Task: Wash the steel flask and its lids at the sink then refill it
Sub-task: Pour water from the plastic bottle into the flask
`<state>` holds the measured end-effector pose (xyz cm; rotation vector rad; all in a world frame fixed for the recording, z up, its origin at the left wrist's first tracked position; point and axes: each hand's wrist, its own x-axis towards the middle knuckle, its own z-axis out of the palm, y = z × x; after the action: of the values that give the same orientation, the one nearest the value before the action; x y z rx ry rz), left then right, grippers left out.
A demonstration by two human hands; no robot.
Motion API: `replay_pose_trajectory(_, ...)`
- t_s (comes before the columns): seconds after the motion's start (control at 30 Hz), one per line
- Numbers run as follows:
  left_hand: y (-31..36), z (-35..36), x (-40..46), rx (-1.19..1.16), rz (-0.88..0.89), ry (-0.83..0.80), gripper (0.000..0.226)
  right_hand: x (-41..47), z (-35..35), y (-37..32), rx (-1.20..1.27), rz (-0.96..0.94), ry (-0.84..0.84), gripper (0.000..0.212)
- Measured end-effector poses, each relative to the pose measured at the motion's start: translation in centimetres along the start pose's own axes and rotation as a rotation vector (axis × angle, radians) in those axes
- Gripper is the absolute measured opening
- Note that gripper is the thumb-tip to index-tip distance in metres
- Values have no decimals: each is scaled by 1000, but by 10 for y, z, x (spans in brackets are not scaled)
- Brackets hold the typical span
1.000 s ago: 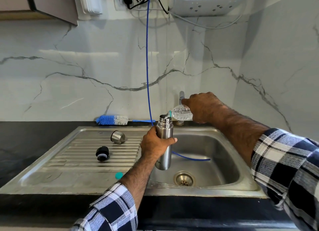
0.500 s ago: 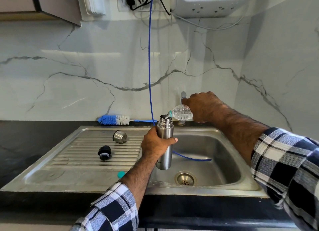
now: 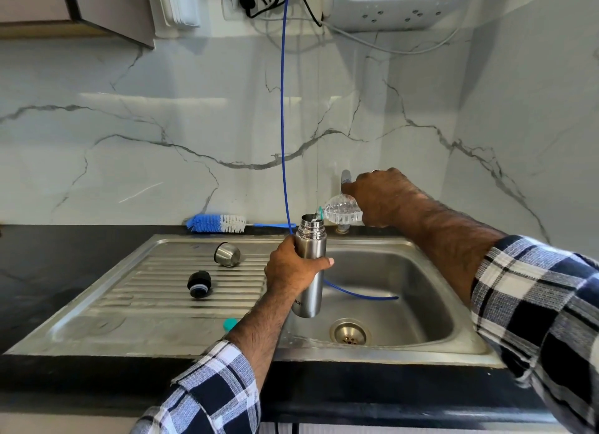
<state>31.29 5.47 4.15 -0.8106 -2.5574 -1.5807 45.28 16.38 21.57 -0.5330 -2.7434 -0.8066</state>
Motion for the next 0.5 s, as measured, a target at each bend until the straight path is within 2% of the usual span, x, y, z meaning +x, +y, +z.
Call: replay_pose_trajectory(0.5, -3, -1, -5, 3, 1, -3, 66, -3, -6, -5, -13, 13, -33, 65)
